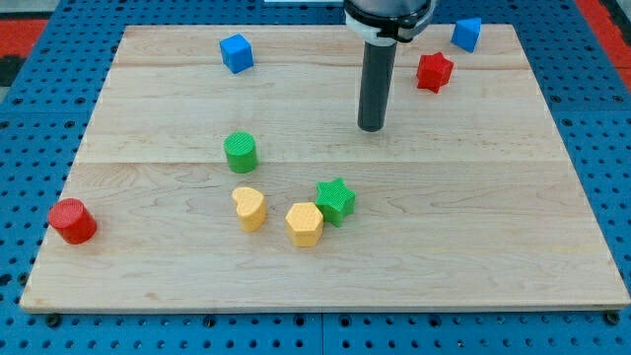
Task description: Push the red star up and left a bit
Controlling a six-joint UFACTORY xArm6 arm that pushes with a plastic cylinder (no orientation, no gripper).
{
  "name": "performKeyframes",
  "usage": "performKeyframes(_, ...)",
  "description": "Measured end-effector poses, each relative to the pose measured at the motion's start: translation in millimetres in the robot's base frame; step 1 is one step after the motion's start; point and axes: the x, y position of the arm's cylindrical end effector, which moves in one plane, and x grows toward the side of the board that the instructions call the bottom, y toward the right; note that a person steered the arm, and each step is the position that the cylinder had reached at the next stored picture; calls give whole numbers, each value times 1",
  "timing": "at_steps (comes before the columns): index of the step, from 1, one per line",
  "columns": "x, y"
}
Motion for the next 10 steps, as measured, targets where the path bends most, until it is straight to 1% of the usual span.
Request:
performKeyframes(1, 4, -15)
performKeyframes(2, 11, -63)
performKeyframes(3, 35, -56)
performKeyframes(4, 19, 45)
performKeyframes(5, -6, 126)
performKeyframes(6, -65, 110)
performKeyframes(7, -72, 116)
performKeyframes(8, -75, 86)
performKeyframes(9, -62, 76)
performKeyframes(10, -27, 63)
